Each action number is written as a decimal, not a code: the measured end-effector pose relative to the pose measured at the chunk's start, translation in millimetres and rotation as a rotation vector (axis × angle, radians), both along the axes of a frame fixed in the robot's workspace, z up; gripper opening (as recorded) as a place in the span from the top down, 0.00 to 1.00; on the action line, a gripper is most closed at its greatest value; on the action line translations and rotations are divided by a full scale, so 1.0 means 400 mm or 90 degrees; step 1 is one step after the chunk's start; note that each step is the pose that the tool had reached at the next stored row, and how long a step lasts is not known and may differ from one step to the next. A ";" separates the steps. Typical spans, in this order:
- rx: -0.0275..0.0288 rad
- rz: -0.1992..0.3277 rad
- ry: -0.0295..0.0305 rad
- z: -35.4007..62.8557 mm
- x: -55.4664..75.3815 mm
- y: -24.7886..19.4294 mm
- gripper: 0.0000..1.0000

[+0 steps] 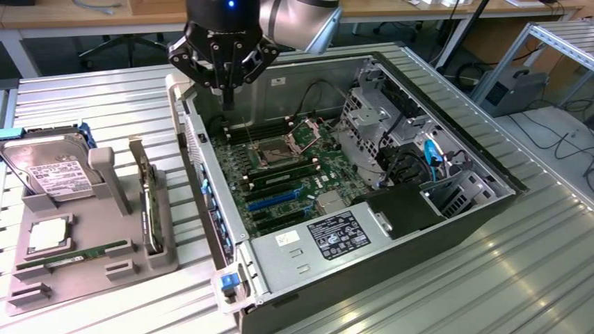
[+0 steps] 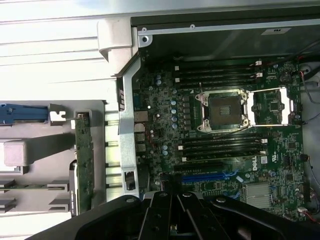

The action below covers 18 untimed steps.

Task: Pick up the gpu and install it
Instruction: 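Reach for the gpu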

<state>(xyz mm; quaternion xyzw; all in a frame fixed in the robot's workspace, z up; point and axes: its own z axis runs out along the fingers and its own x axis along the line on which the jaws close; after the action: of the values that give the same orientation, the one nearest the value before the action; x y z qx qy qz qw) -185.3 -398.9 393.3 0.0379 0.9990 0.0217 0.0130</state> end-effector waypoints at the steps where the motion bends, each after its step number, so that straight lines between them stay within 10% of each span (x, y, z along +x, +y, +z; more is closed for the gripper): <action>1: 0.0000 0.000 0.0000 0.000 -0.001 0.000 0.89; 18: 0.0000 0.000 0.0000 0.000 -0.021 0.000 0.89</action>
<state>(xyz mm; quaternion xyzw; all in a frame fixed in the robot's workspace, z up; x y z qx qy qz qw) -193.7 -398.9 393.3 0.0379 0.9990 0.0217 0.0130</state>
